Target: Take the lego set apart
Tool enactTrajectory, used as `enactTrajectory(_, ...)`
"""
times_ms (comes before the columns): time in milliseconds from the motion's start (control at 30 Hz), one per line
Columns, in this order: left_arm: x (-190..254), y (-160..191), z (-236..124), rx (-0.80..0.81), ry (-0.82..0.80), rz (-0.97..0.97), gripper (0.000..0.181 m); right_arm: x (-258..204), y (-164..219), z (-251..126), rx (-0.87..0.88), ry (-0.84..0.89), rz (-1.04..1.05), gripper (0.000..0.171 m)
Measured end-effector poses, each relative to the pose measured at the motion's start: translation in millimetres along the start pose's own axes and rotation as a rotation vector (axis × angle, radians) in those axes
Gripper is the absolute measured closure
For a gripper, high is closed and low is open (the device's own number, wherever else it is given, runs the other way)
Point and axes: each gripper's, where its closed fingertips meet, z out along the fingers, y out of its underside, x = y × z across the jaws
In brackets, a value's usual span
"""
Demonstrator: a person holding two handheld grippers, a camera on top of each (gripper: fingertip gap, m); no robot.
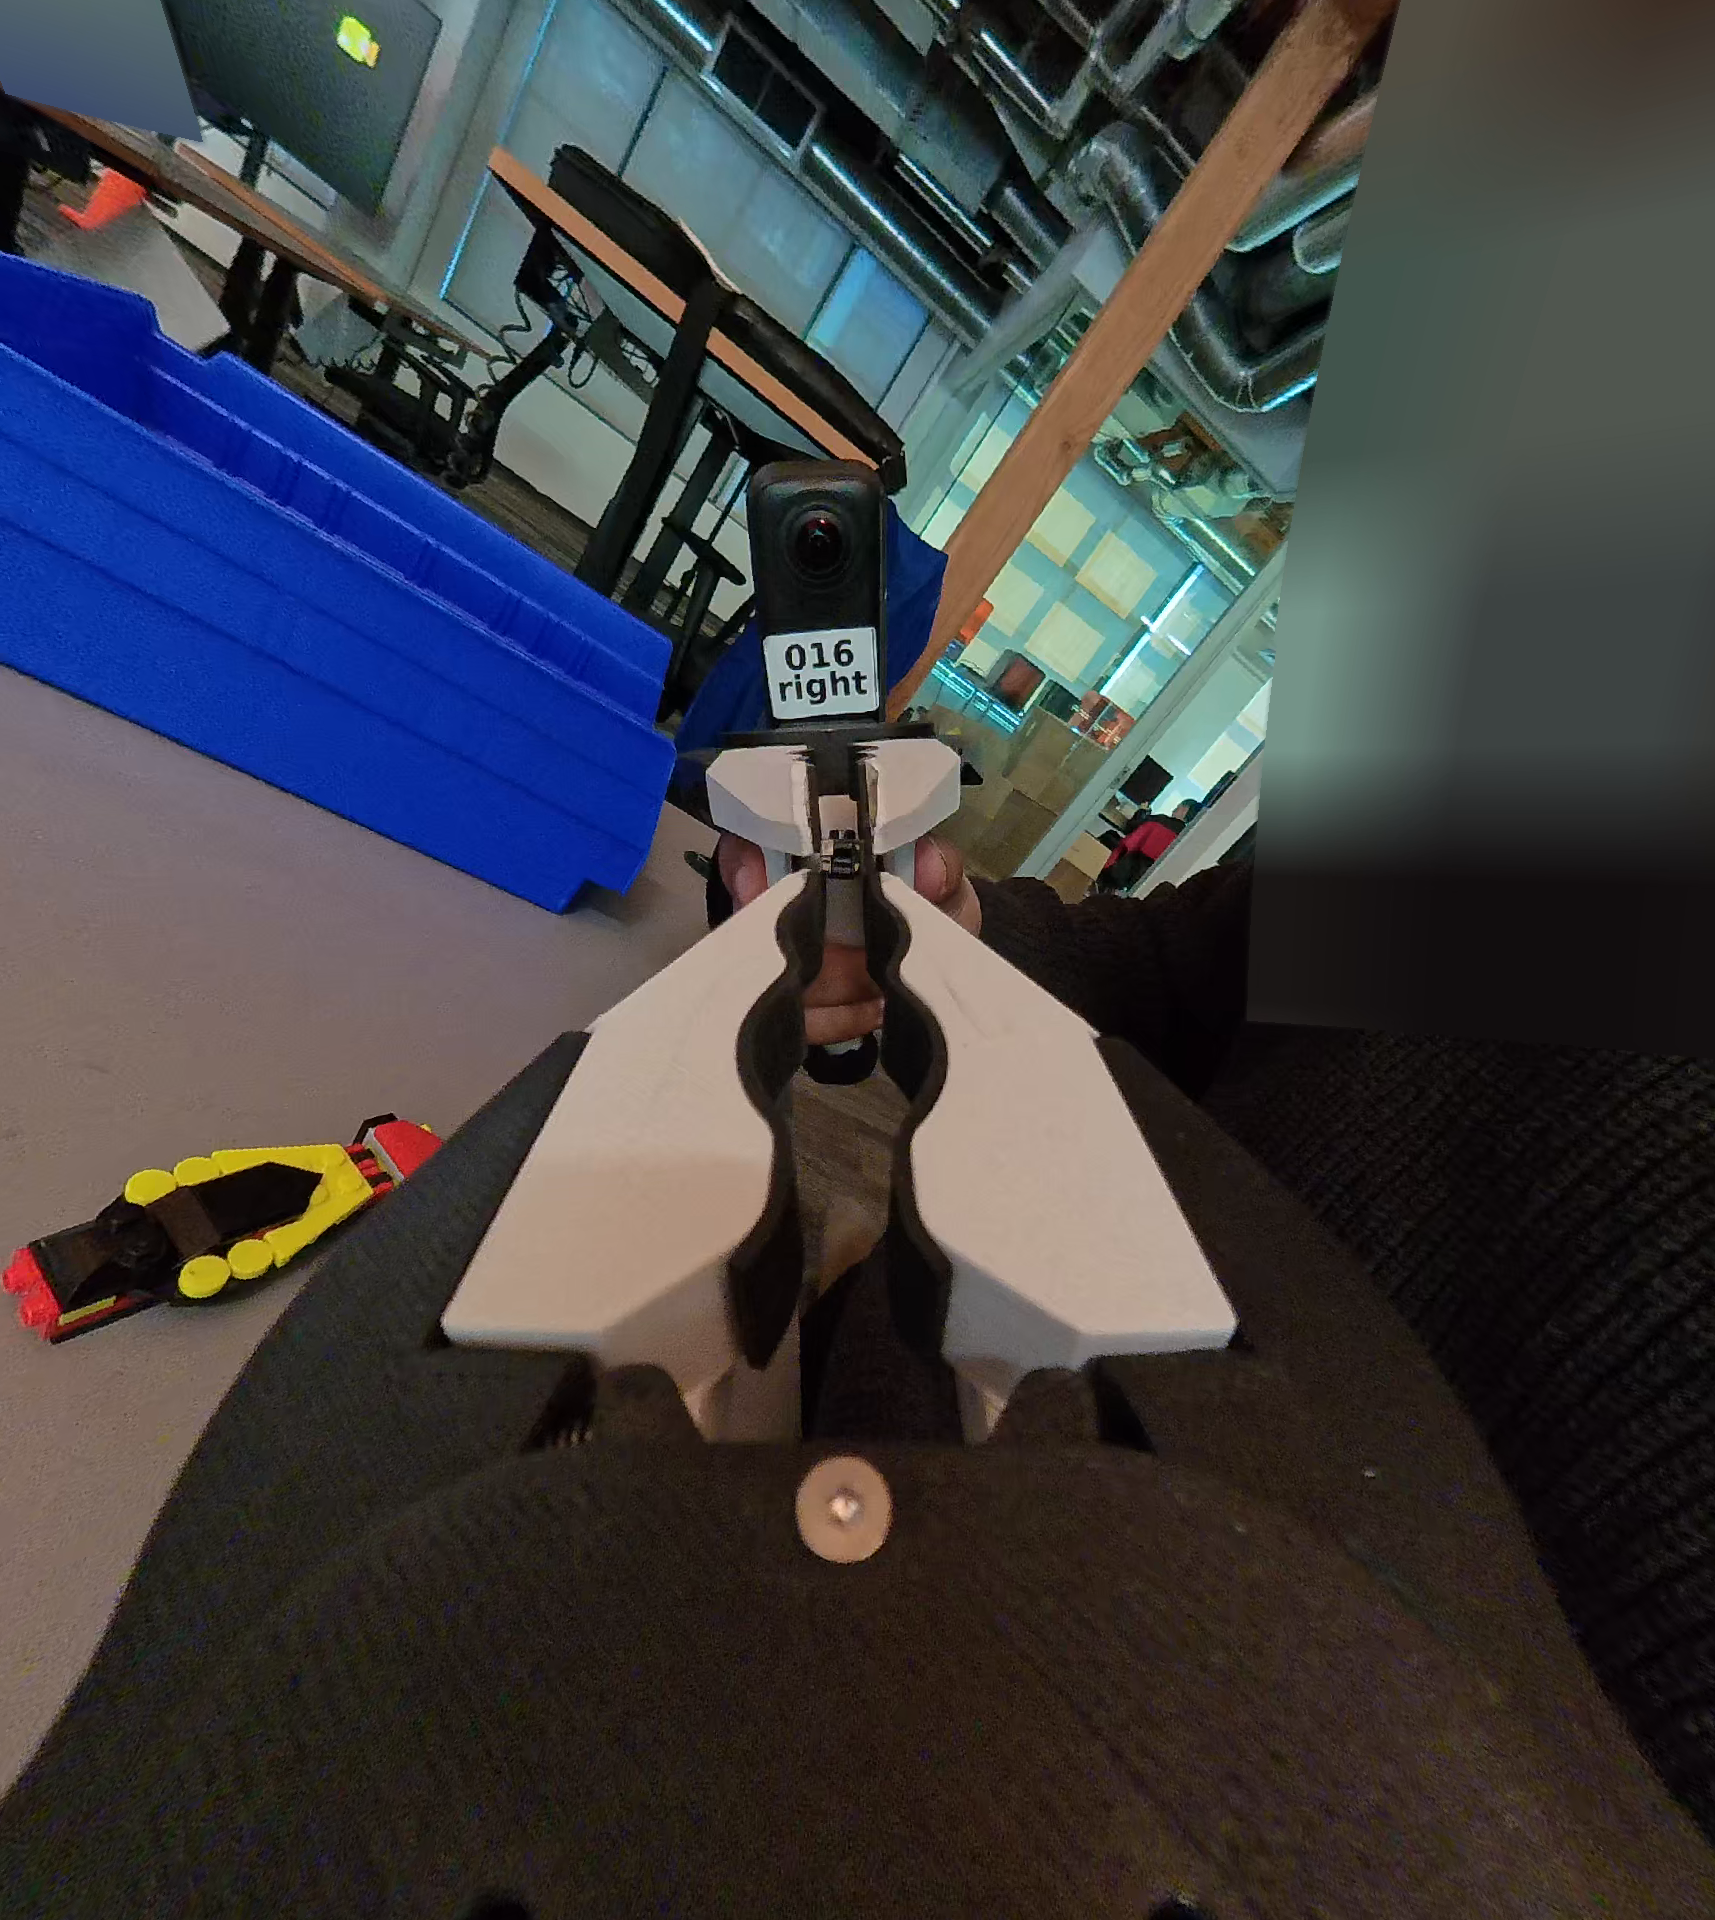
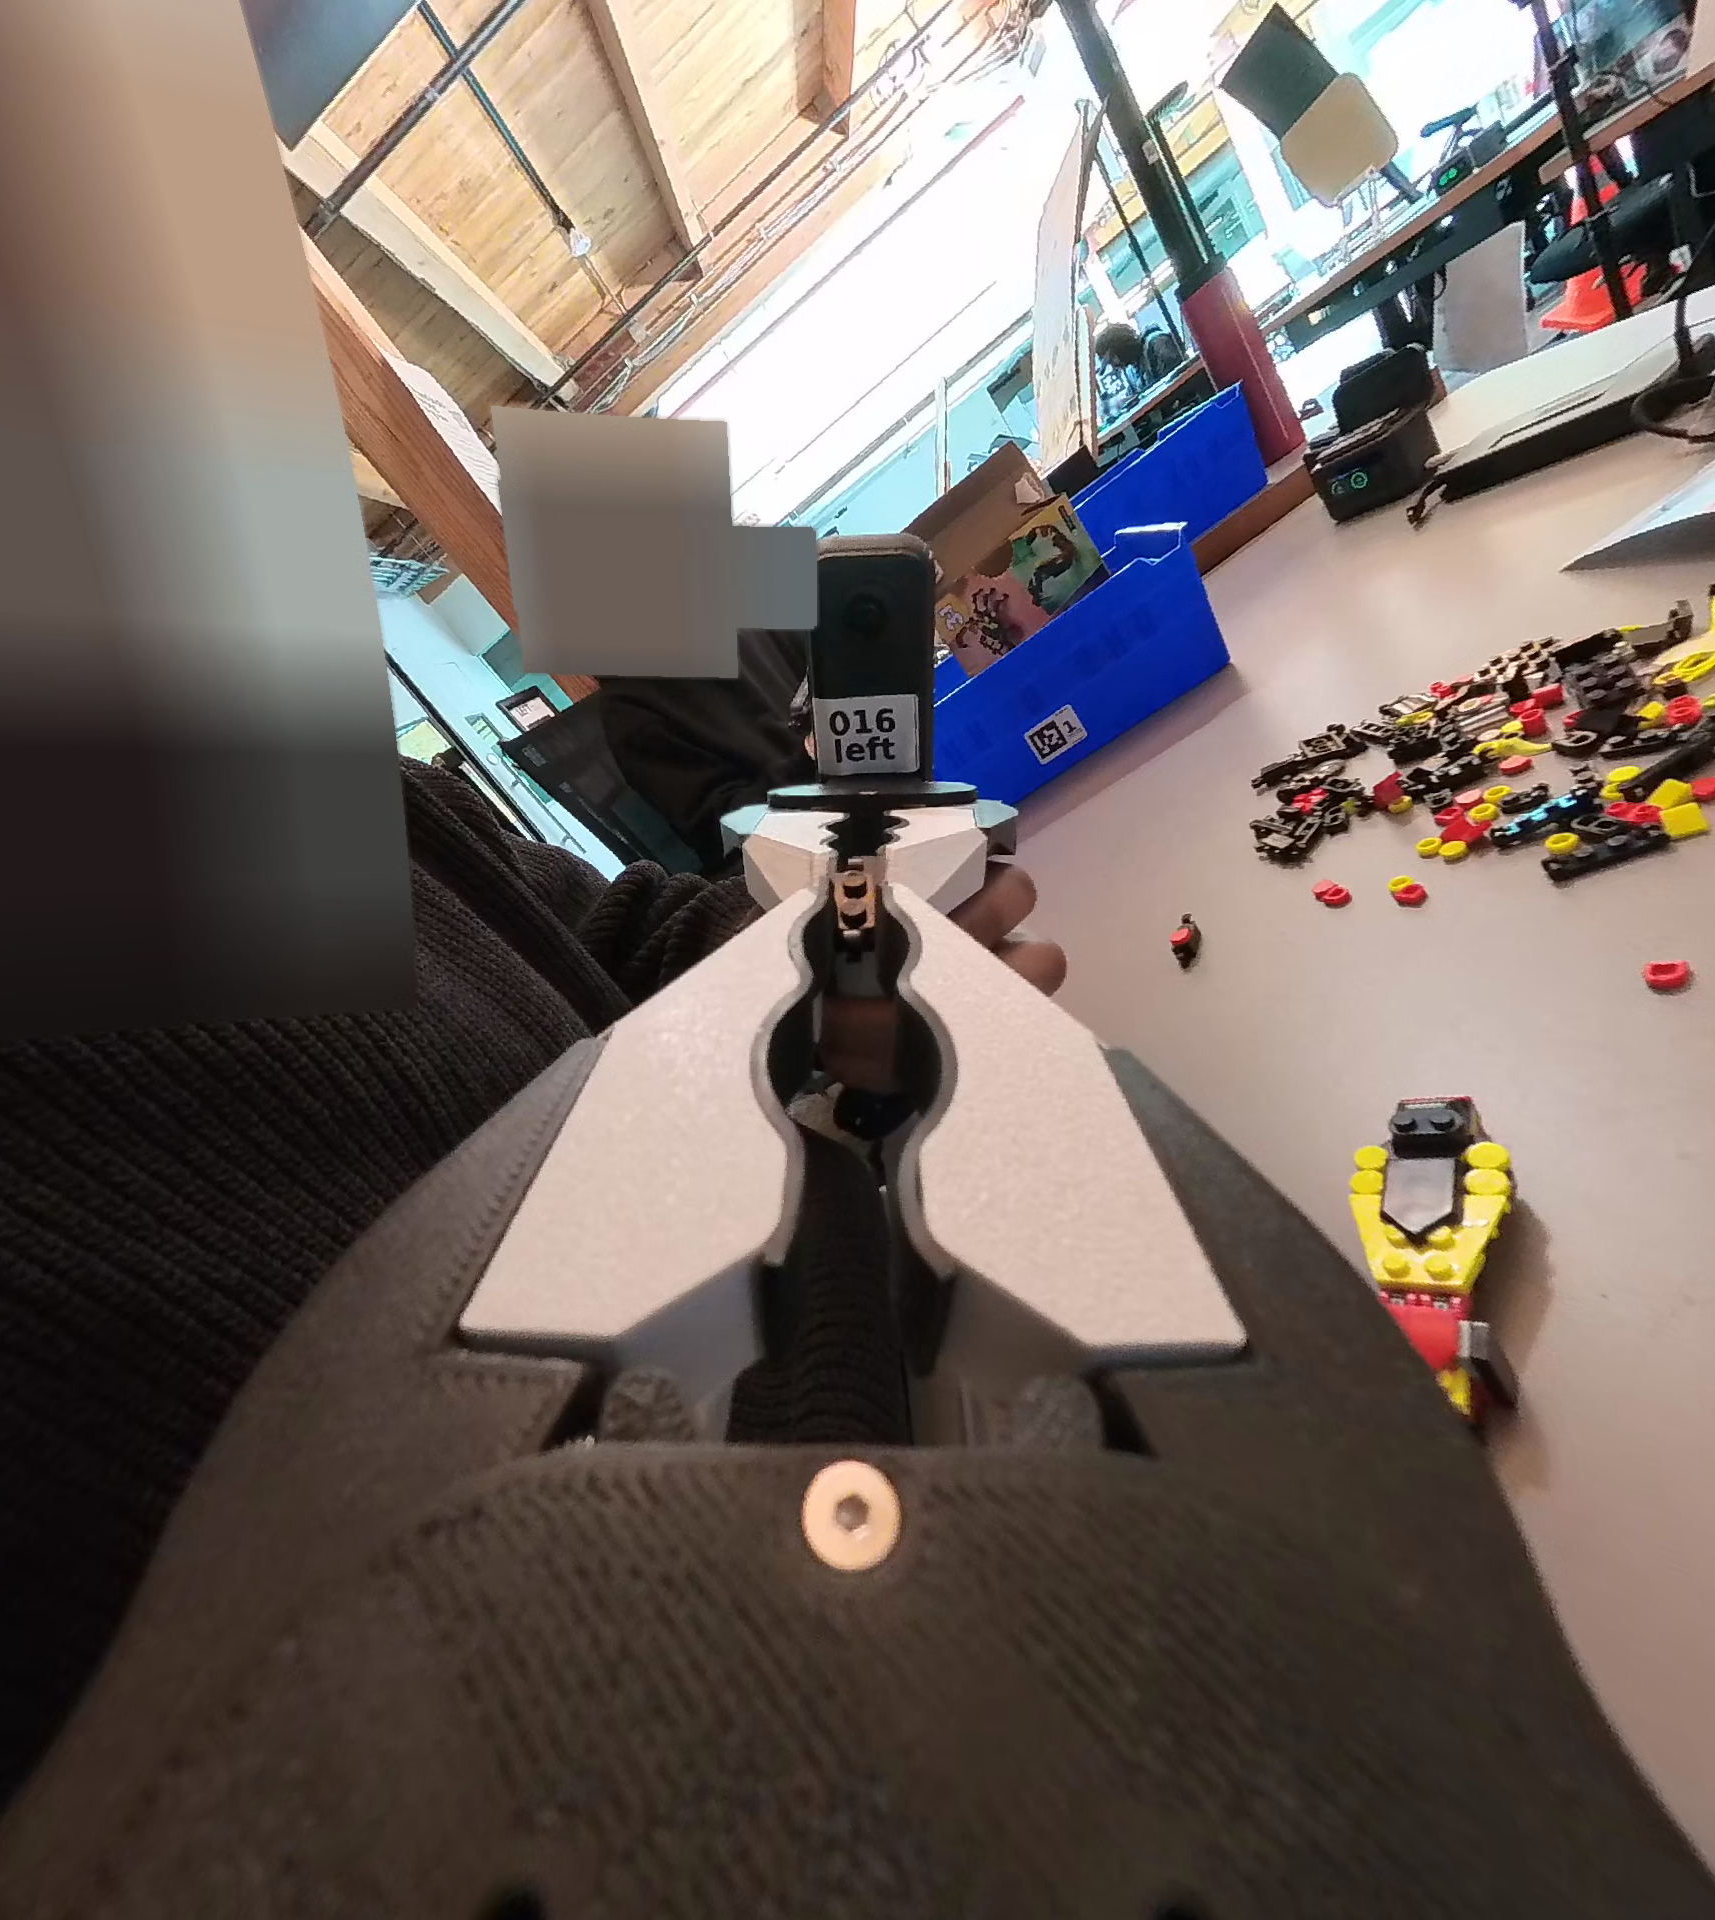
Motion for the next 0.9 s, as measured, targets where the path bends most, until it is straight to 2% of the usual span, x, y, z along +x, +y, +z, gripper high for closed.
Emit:
enactTrajectory(767,-1.9,0.2,-0.7,0.002,-0.025,0.033,0.176,2.2,1.0,0.6,0.005,0.0,0.021,0.165)
enactTrajectory(900,-4.3,-2.8,-1.9,0.021,-0.033,0.014,0.176,2.5,0.6,1.4,0.01,0.005,0.013,0.158)
